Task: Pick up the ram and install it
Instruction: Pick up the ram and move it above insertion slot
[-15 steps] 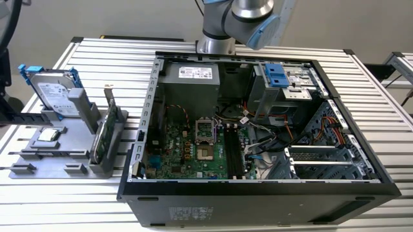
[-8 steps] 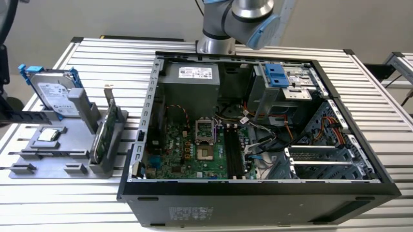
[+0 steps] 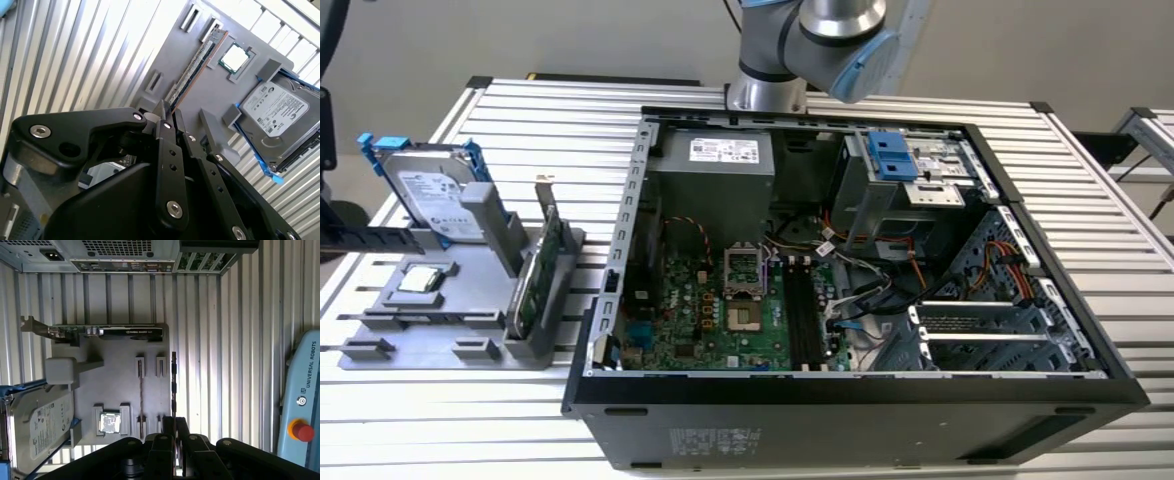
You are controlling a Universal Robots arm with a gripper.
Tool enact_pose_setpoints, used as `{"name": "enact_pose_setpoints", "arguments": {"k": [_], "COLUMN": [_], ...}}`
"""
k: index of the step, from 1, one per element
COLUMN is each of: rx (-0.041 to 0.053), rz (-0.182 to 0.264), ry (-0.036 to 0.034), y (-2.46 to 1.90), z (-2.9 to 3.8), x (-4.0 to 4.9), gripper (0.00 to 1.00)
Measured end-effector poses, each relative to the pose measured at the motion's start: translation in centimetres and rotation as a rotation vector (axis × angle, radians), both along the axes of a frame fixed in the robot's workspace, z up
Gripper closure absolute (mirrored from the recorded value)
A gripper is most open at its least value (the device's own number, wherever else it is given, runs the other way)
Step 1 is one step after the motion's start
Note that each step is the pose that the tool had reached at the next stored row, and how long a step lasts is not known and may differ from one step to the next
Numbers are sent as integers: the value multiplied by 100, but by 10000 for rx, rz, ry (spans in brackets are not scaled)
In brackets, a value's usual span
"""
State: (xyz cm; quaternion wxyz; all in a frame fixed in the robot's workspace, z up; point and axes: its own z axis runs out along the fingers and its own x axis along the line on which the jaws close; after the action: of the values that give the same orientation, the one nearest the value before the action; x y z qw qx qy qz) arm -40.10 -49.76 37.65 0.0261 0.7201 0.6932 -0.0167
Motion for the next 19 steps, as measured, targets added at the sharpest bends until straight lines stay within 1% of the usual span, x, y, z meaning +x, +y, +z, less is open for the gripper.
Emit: {"name": "enact_pose_setpoints", "arguments": {"k": [6, 19], "rx": [-1, -1], "rz": [0, 0], "ry": [1, 1], "y": [0, 0], "z": [17, 95], "x": [0, 0], "gripper": [100, 100]}}
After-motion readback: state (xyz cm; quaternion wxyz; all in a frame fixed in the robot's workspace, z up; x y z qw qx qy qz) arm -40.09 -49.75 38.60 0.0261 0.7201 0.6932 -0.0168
